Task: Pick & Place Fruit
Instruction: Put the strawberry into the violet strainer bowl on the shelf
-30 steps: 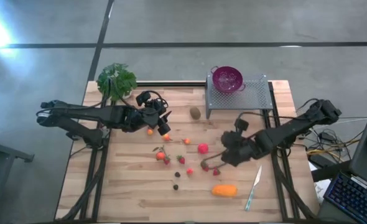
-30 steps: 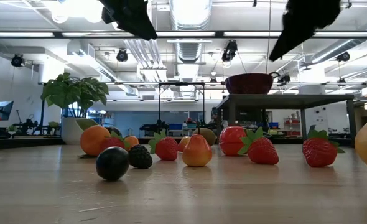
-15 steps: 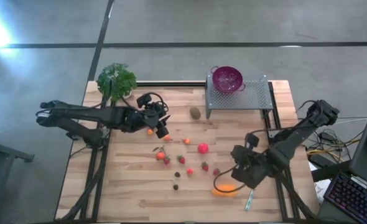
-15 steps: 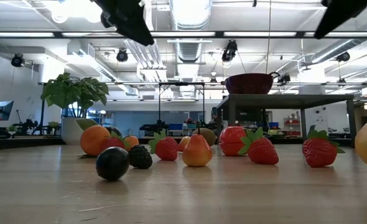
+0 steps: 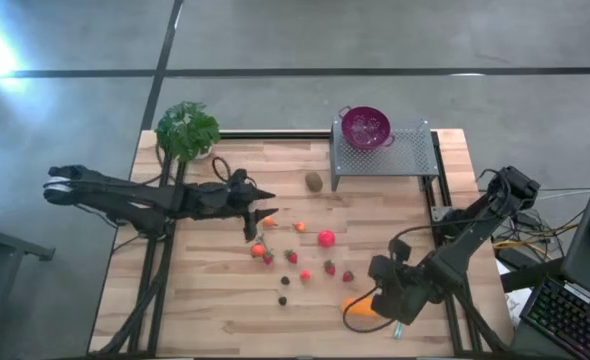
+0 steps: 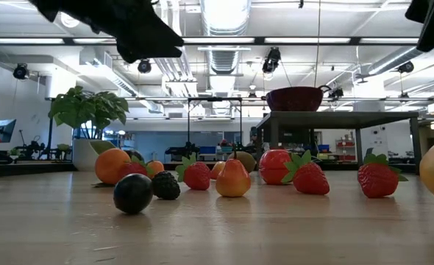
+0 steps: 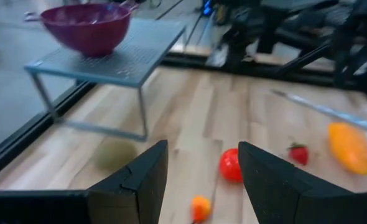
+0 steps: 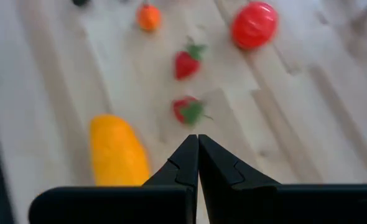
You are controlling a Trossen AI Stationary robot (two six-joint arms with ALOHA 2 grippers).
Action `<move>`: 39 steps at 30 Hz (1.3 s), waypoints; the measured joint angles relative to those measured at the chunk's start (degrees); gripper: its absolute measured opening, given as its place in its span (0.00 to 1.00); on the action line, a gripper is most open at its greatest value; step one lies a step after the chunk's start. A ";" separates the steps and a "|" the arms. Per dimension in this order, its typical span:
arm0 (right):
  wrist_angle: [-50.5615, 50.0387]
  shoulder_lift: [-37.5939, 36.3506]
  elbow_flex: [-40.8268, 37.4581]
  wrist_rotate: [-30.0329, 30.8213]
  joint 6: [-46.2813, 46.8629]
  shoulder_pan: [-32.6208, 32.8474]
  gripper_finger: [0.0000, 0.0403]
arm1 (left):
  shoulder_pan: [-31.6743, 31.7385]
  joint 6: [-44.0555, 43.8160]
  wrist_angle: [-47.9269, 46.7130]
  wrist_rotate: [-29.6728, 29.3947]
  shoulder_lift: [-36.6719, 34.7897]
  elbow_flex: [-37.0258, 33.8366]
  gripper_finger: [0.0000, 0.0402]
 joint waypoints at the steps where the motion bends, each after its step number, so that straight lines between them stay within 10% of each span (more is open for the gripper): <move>1: 1.45 0.24 0.00 -0.15 -0.29 -0.11 0.02 | 0.00 0.04 2.10 0.69 -0.39 -1.13 0.50; 13: 5.23 0.87 0.00 -1.08 2.53 -2.05 0.04 | -0.02 -0.05 9.51 3.44 -1.89 -7.30 0.50; 27: 9.16 6.49 0.00 -7.26 -4.83 -7.74 0.47 | -0.13 -1.62 9.41 5.98 -1.90 -7.27 0.50; 39: 9.00 13.08 0.00 -10.79 -5.72 -11.08 0.64 | -0.13 -1.53 9.39 5.98 -1.86 -7.27 0.50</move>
